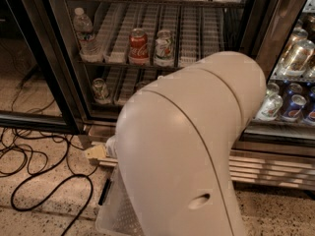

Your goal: Pick 7up can from bottom shelf of fridge

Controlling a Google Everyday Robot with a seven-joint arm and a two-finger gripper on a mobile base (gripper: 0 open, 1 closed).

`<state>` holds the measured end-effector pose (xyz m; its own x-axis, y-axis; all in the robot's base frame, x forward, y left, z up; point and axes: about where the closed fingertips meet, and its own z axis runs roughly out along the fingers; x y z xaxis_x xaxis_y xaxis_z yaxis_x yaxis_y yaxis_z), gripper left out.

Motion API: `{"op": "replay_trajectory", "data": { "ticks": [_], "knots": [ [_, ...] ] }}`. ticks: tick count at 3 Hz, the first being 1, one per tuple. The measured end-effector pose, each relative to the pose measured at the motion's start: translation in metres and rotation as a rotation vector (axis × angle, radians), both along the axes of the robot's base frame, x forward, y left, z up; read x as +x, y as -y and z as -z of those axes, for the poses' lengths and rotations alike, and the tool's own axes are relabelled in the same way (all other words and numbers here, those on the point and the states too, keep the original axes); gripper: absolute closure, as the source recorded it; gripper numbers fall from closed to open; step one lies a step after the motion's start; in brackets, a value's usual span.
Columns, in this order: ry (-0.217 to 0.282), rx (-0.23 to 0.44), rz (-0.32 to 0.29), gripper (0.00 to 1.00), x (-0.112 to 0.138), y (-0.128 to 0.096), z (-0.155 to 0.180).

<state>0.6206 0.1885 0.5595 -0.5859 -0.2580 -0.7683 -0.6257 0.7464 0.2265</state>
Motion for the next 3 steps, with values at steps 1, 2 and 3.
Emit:
{"op": "replay_trajectory", "data": {
  "ticks": [1, 2, 3],
  "knots": [
    [0.042, 0.086, 0.057, 0.0, 0.024, -0.016, 0.006],
    [0.089, 0.173, 0.139, 0.0, 0.052, -0.026, 0.009],
    [0.098, 0.187, 0.21, 0.0, 0.071, -0.027, 0.008]
  ]
}}
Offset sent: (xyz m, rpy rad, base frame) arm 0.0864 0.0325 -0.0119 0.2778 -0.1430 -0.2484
